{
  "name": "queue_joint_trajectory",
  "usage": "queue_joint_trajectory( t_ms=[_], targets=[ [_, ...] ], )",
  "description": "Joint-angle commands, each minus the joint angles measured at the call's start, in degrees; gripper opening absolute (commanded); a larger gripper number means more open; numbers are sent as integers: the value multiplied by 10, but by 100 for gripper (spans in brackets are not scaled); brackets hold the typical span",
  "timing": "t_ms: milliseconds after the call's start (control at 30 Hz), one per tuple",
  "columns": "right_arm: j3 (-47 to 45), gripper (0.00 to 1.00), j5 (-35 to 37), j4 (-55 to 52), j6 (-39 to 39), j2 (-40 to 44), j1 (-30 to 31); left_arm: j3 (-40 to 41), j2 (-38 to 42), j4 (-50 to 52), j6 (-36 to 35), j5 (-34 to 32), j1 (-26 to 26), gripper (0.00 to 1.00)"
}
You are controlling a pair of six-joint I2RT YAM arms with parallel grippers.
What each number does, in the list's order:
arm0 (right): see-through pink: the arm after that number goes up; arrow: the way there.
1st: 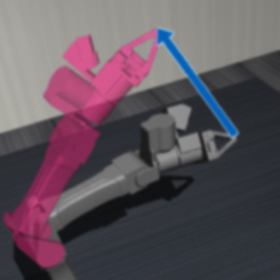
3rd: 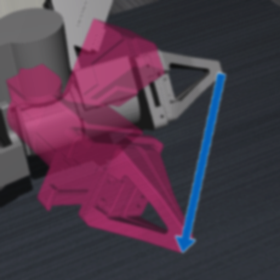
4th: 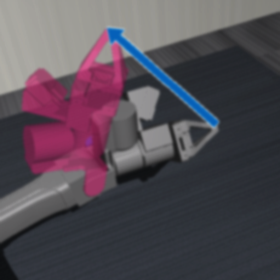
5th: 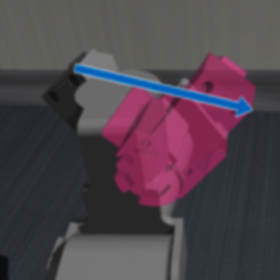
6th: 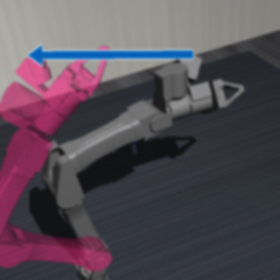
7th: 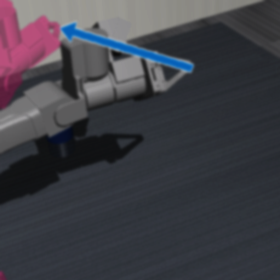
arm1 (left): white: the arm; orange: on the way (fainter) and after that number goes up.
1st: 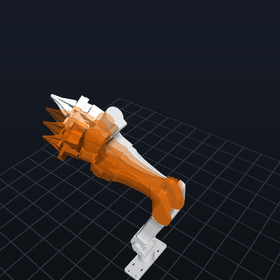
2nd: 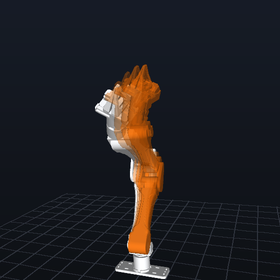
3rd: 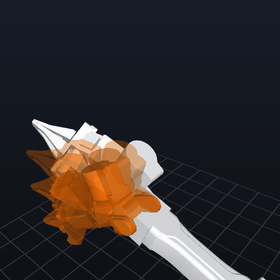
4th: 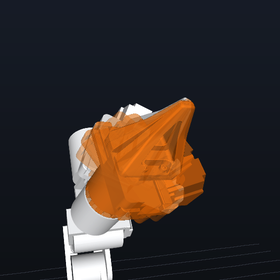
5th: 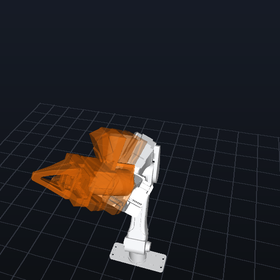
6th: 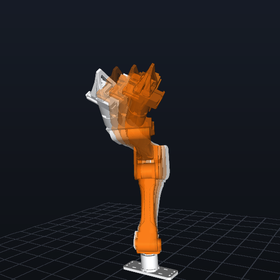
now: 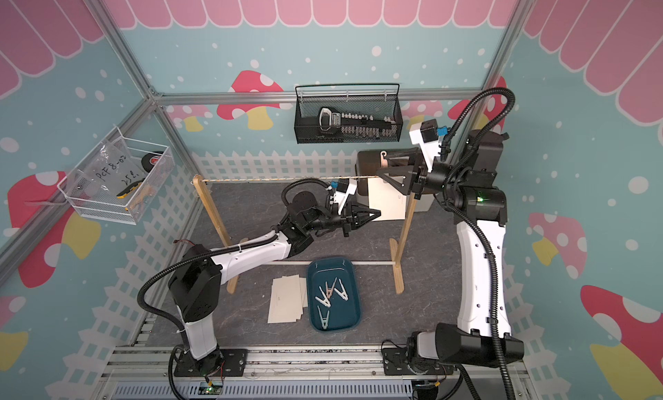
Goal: Remove the postcards from the strings
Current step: Remove the clamp from the clothesline.
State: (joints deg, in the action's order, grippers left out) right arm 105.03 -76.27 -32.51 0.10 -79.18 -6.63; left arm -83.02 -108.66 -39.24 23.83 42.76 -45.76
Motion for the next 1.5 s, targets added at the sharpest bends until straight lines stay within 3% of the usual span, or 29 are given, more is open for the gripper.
queue_joint_trajectory(
  t_ms=[0, 200, 367, 1467],
  targets=[
    [-1, 52, -21, 17, 2, -6, 5, -22, -8, -2, 4, 11, 3, 0],
    [3, 61, -23, 19, 9, -16, 11, -25, -10, 2, 4, 13, 3, 0],
    [5, 60, -24, 19, 8, -17, 14, -26, -10, 4, 4, 12, 3, 0],
    [4, 18, 0, 40, 28, -7, 16, -32, -15, 17, 5, 9, 3, 0]
  ],
)
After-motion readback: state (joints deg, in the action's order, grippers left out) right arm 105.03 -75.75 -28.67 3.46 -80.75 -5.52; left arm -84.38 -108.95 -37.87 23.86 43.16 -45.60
